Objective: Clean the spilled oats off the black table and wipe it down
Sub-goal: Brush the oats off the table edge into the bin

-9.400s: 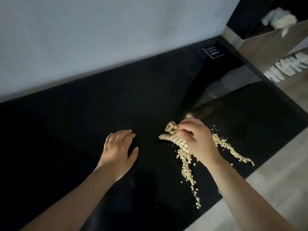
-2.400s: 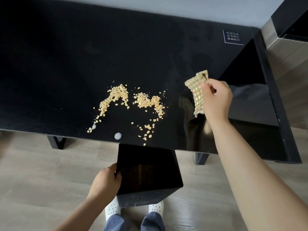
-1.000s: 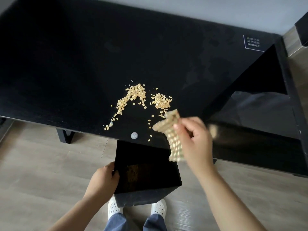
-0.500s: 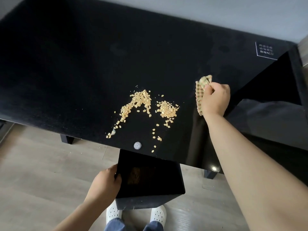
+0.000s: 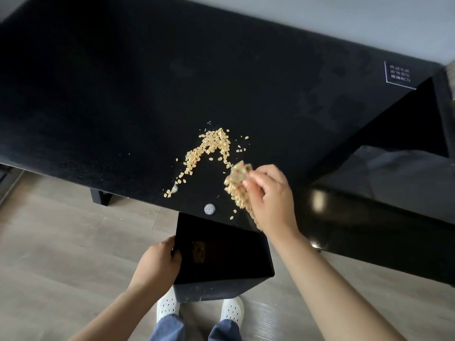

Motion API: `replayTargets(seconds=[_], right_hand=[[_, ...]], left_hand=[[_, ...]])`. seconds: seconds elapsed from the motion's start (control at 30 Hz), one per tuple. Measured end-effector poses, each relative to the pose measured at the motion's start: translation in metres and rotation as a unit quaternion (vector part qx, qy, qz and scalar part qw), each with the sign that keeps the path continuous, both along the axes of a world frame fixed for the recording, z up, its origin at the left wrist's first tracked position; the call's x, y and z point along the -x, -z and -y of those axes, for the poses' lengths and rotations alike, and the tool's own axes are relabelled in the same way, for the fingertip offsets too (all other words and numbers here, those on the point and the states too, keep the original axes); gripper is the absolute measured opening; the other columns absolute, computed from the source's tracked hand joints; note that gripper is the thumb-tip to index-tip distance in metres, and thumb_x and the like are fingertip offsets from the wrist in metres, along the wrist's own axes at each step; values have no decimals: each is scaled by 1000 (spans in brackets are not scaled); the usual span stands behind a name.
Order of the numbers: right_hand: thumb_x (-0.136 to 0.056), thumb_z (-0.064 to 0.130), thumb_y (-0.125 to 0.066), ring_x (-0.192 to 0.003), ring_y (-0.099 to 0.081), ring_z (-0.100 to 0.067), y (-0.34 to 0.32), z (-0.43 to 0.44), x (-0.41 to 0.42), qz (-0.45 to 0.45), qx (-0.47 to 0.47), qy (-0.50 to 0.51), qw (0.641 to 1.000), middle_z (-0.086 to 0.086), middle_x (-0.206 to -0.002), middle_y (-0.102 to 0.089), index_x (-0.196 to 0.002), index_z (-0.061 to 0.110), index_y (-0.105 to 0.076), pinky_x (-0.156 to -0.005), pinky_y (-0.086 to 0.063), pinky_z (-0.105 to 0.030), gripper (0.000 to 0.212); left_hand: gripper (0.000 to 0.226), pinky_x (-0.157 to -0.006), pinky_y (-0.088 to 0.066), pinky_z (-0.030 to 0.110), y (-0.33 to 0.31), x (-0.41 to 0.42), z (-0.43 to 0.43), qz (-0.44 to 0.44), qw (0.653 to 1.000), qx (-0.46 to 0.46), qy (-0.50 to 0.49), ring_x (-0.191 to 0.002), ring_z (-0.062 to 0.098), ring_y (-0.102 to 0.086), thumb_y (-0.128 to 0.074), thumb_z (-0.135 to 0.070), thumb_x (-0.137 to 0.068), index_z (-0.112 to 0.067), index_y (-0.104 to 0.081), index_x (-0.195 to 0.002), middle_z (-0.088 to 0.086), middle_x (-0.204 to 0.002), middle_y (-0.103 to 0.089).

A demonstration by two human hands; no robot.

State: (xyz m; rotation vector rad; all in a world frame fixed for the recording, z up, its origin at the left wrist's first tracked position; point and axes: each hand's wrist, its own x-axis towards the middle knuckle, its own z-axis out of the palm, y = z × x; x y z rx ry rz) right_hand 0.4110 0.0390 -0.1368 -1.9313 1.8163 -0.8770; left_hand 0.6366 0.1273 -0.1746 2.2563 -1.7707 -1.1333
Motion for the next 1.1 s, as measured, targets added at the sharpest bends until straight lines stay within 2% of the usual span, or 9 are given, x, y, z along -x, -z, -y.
replayTargets(seconds=[0.2, 0.4, 0.53, 0.63, 0.73, 0.8, 0.9, 1.03, 1.1], right_hand=[[-90, 23, -53, -84, -51, -10, 1, -56, -24, 28, 20, -50, 998, 3, -95, -58, -97, 6, -70, -73, -41, -15, 24], [-91, 21, -57, -83, -53, -9, -3, -83, -36, 71, -24, -65, 995, 8, -93, -56, -97, 9, -70, -70, -43, -15, 19], [-89, 15, -61, -79, -57, -6, -26, -75, -34, 163, -40, -4, 986, 8, -86, -57, -87, 12, -69, -67, -42, -12, 9], [-88, 11, -63, -79, -55, 2, -45, -40, -17, 186, 7, 80, 979, 1, -88, -60, -87, 15, -70, -71, -40, -10, 7], [-89, 15, -62, -81, -55, 3, -50, 12, 9, 155, 27, 147, 977, -2, -93, -62, -95, 10, -72, -75, -40, -9, 13], [-91, 19, -59, -79, -54, 3, -45, 46, 21, 131, 15, 174, 976, -1, -95, -61, -98, 9, -71, -70, -37, -2, 17], [-93, 19, -55, -72, -51, 0, -27, 83, 25, 83, -5, 194, 977, -1, -92, -57, -91, 5, -69, -61, -36, -1, 19], [-93, 17, -53, -76, -53, -12, -6, 110, 14, 19, -5, 208, 978, 1, -93, -51, -82, 7, -66, -66, -42, -18, 20], [-93, 17, -54, -79, -52, -14, -2, 117, 4, 3, 7, 193, 981, 0, -94, -51, -84, 7, -68, -68, -40, -21, 20]], left_hand=[[27, -55, -42, 33, -2, -6, -5, 1, 1000, 0, -4, -65, 24, -58, -48, -9, -89, -15, -62, -111, 5, -74, -65], [24, -52, -37, 31, 2, -16, -12, 14, 1000, 7, -9, -57, 16, -49, -50, -10, -89, -13, -63, -108, 1, -68, -59], [28, -49, -37, 24, 7, -23, -14, 4, 1000, 1, -8, -56, 10, -50, -49, -11, -89, -16, -62, -114, 1, -73, -63], [28, -47, -35, 23, 8, -29, -14, 1, 1000, 4, -3, -56, 8, -50, -49, -12, -90, -15, -61, -114, 0, -72, -62], [28, -47, -34, 24, 8, -34, -14, 4, 1000, 6, 5, -56, 12, -51, -49, -12, -89, -16, -61, -114, 0, -70, -62], [27, -47, -34, 24, 9, -37, -12, 3, 1000, 10, 11, -58, 15, -53, -48, -12, -90, -16, -61, -113, 0, -71, -63], [26, -49, -35, 27, 10, -41, -9, 7, 1000, 10, 22, -64, 21, -57, -47, -12, -90, -16, -60, -112, 3, -75, -65], [27, -50, -37, 27, 14, -46, -6, 9, 1000, 9, 23, -66, 22, -58, -47, -13, -90, -17, -60, -113, 4, -77, -67], [26, -49, -35, 26, 16, -49, -4, 9, 1000, 10, 25, -65, 22, -57, -47, -13, -90, -16, -60, -113, 4, -77, -66]])
